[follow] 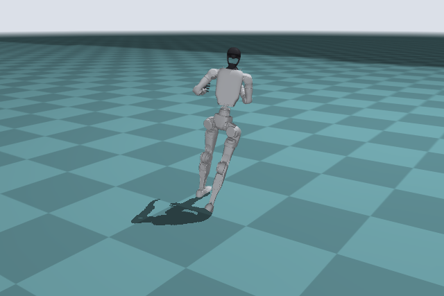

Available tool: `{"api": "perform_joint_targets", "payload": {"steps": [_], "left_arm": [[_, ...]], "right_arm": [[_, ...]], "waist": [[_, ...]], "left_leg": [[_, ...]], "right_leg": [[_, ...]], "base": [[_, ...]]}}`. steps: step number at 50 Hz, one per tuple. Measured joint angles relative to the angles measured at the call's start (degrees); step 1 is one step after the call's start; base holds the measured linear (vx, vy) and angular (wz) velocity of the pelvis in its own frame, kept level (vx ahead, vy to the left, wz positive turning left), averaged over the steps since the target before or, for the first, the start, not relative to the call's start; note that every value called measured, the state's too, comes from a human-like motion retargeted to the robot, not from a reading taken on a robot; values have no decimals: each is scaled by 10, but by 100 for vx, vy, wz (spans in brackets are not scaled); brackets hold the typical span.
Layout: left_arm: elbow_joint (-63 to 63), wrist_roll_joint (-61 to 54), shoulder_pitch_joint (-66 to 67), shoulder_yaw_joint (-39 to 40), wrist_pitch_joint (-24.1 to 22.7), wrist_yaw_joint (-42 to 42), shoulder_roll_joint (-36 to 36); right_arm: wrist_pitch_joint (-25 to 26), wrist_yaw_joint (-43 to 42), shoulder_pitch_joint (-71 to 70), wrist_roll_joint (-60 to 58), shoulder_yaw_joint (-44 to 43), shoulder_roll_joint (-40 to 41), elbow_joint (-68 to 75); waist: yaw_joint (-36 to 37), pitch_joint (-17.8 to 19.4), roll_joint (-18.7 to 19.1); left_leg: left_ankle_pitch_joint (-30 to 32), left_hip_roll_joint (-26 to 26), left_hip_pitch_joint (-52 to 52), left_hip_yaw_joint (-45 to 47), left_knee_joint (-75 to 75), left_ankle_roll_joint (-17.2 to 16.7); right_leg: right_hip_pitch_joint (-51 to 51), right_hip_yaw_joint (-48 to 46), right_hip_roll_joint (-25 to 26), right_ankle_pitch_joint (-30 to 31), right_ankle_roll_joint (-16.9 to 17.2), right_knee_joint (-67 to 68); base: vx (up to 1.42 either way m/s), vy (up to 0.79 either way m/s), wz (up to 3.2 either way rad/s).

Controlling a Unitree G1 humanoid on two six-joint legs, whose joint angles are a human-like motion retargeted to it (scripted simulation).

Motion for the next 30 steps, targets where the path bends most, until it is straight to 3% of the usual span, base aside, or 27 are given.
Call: {"api": "perform_joint_targets", "payload": {"steps": [2,3,5,8,10,12,13,14,15,18,20,22,23,27,30], "left_arm": [[53,117,-61,-32,1,-7,29],[80,170,-92,-53,4,12,35],[139,223,-177,-109,26,68,32],[182,297,-297,-173,30,124,11],[161,324,-355,-177,26,134,-1],[113,270,-369,-181,4,143,-29],[97,273,-377,-173,6,135,-36],[78,253,-371,-175,2,123,-36],[58,220,-358,-180,-5,110,-33],[30,166,-300,-181,-19,86,-63],[14,148,-231,-173,-17,47,-61],[17,147,-178,-140,-8,45,-66],[27,150,-152,-124,-6,52,-65],[111,100,-61,-79,5,113,-92],[130,48,18,-55,-6,128,-124]], "right_arm": [[-9,39,17,-7,-36,-45,-14],[-11,44,26,-41,-42,-75,-12],[1,7,21,-126,-34,-130,26],[1,-20,41,-164,-30,-189,60],[-15,-6,71,-141,-47,-230,32],[-34,0,127,-98,-64,-268,-18],[-35,15,147,-66,-66,-288,-36],[-37,25,172,-36,-69,-304,-51],[-38,31,202,-7,-73,-316,-63],[-28,47,236,9,-41,-324,-45],[-24,42,256,-21,-38,-321,-28],[-7,43,226,-92,-6,-311,18],[-3,37,207,-113,10,-300,45],[8,-19,101,-105,84,-210,177],[3,-64,30,-136,96,-135,190]], "waist": [[-12,12,2],[-36,19,8],[-78,46,8],[-144,73,4],[-185,69,14],[-226,35,27],[-237,18,41],[-252,6,48],[-268,-3,52],[-305,-19,75],[-303,-22,64],[-291,-12,63],[-278,-5,65],[-209,37,91],[-168,68,74]], "left_leg": [[13,-2,-1,-30,31,-18],[-24,-15,-30,-27,119,-5],[-57,-36,-15,-40,156,48],[-122,-35,-17,-35,259,33],[-129,-18,6,-26,254,15],[-110,1,12,-10,248,-1],[-74,11,34,-2,192,2],[-42,16,62,2,153,-4],[-14,18,93,4,123,-14],[81,29,125,-8,100,-30],[108,15,156,-17,119,-35],[102,-1,126,-27,238,-6],[90,-2,105,-27,316,4],[-2,15,15,-35,604,35],[-54,3,-33,-39,669,53]], "right_leg": [[-35,-49,32,-50,0,157],[-70,-65,31,-70,-19,257],[-118,-112,15,-116,-119,404],[-189,-238,-64,-215,-218,574],[-231,-290,-93,-250,-246,601],[-280,-312,-98,-222,-179,561],[-291,-305,-76,-223,-180,488],[-289,-312,-72,-213,-148,419],[-279,-325,-77,-199,-99,351],[-230,-404,-76,-141,-50,78],[-225,-472,-100,-140,2,47],[-195,-487,-88,-78,-12,-26],[-190,-474,-80,-83,-32,-14],[-213,-379,-40,-238,-140,177],[-191,-328,-44,-296,-137,253]], "base": [[65,10,3],[56,35,50],[53,26,45],[59,3,14],[66,-3,-25],[71,-7,-53],[74,-14,-94],[81,-17,-102],[83,-20,-92],[82,-25,-113],[87,-26,-177],[79,-22,-225],[77,-16,-260],[77,-3,-269],[84,1,-187]]}}
